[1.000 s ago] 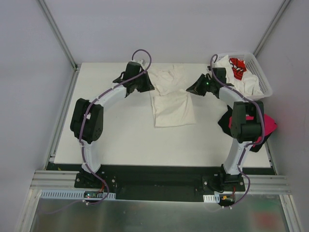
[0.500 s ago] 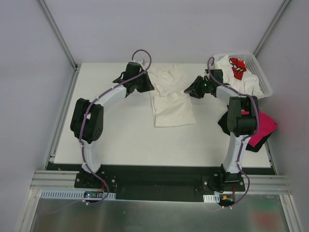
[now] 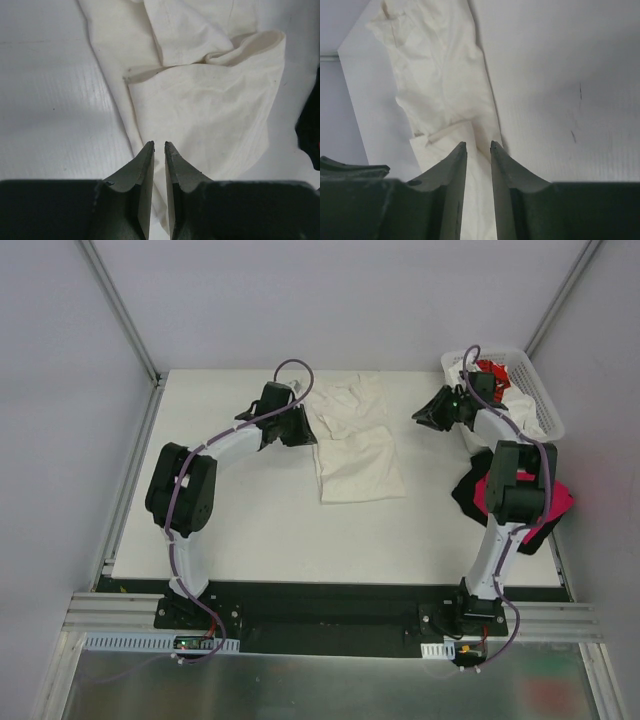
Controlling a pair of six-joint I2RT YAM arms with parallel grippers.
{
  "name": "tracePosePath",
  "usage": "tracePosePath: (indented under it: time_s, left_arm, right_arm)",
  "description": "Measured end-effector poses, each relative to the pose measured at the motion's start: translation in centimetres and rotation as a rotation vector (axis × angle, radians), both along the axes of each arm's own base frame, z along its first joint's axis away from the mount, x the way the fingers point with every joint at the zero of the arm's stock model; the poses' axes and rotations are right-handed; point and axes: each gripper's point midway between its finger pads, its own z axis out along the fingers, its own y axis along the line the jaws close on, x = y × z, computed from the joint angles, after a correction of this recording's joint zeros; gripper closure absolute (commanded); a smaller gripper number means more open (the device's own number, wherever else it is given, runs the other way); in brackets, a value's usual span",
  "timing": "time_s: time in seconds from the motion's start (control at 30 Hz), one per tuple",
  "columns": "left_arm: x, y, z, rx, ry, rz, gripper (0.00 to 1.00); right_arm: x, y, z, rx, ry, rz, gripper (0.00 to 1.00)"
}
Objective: Fold and stack the t-shirts
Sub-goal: Fold the folded rectangular tshirt in 1/3 of the way, then grab one side of the 2/3 rectangular tshirt with both arms
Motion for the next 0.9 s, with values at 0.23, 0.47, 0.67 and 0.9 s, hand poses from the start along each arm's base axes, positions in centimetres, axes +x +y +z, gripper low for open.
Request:
tracePosePath:
  time_s: [0.23, 0.47, 0.67, 0.9]
  left_arm:
    - [-0.9, -0.4, -0.1, -0.023, 0.019, -0.018, 0.87]
    - [-4.4, -2.0, 1.9, -0.052, -0.002, -0.068, 0.87]
    - [-11.3, -4.7, 3.5, -0.076, -0.016, -0.199, 0.86]
    - [-16.6, -2.7, 1.8, -0.043, 0.032, -0.229, 0.84]
  right_arm:
    - [-7.9, 2.4, -1.6, -0.002, 0.089, 0.037, 0.86]
    - [-13.4, 8.0, -3.5, 0.017, 0.133, 0.178, 0.65]
    - [-17.1, 7.4, -5.5, 0.034, 0.197, 0.179, 0.63]
    - [-17.6, 5.0, -5.3, 0.051, 0.169, 0.122, 0.57]
